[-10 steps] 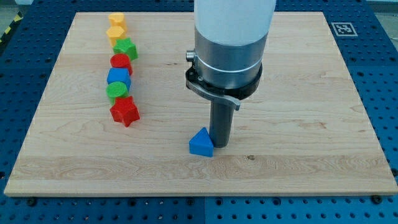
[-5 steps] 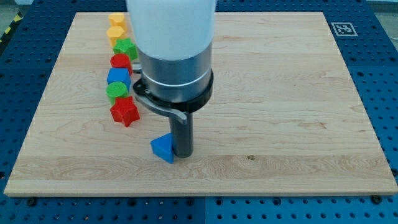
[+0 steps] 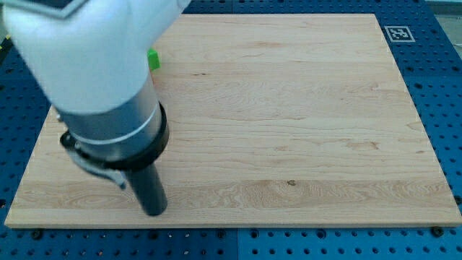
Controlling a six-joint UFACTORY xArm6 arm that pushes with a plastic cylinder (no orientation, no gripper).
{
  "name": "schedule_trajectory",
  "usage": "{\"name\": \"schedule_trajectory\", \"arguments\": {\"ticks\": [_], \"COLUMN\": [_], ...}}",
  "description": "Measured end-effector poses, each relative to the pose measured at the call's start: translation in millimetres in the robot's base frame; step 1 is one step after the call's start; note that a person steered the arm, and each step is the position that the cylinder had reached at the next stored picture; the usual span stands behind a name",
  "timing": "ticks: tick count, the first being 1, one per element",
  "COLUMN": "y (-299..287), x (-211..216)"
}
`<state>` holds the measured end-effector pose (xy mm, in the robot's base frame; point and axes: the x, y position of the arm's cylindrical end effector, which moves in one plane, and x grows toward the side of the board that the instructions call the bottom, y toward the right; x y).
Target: Move the blue triangle to the bottom of the red star
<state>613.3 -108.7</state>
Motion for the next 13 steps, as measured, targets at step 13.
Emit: {"name": "schedule_trajectory", "arguments": {"ticks": [13], "y": [-38.7], "x": [-55.3]}}
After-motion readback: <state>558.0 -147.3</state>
